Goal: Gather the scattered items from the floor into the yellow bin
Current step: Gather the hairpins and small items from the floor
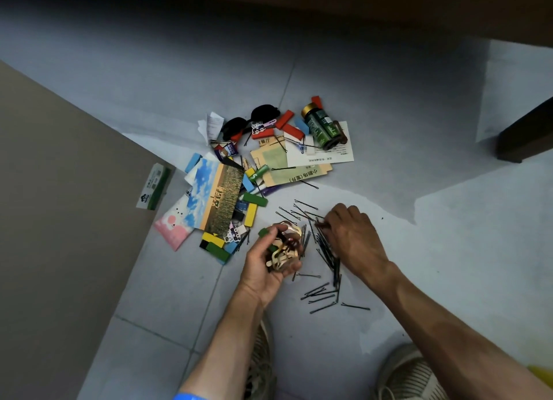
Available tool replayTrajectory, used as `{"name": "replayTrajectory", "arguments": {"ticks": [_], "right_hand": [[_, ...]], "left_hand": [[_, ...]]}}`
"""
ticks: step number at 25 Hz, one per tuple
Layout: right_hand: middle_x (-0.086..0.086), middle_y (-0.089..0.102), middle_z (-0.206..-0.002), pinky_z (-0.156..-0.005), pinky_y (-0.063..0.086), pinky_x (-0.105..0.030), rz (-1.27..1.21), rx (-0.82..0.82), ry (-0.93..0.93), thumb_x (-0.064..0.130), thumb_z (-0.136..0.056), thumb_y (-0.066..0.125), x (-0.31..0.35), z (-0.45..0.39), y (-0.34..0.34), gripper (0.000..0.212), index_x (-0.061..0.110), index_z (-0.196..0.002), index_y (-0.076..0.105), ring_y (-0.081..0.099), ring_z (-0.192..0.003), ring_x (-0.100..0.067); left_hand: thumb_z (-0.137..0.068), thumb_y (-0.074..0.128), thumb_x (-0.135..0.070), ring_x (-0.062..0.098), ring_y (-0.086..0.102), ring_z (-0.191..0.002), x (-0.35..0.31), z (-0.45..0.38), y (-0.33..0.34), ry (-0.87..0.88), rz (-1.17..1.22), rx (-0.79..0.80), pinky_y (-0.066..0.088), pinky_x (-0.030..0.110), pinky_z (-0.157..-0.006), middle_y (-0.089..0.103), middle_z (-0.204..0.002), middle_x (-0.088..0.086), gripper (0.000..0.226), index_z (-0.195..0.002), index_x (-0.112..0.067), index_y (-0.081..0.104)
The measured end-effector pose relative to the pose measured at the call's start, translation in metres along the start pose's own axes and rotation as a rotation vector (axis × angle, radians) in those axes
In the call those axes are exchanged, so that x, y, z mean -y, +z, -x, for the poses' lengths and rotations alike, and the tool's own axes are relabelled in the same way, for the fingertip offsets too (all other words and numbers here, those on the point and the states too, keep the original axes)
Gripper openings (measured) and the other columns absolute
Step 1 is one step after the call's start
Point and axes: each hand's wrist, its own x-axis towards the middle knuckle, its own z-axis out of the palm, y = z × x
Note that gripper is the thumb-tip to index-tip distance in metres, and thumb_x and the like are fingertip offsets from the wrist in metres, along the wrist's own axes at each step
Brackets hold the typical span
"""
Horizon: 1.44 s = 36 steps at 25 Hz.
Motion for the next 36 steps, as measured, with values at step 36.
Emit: {"name": "replayTrajectory", "arguments": {"ticks": [36], "right_hand": [[-0.012,0.071,-0.113,-0.077,0.056,-0.035,-1.979,-0.984,0.822,0.032,-0.098,0.046,-0.061,0.282,-0.232,0.038,0.007,-0.121,0.064,0.066,-0.102,-0.022]], "left_hand": [[-0.090,0.065,-0.026,0.010,0.065,-0.062,0.126,0.174,0.301,-0.072,-0.775,0.653,0.048,0.022,-0.047,0.070,-0.079,0.000,0.006,-0.090,-0.020,0.065]]}}
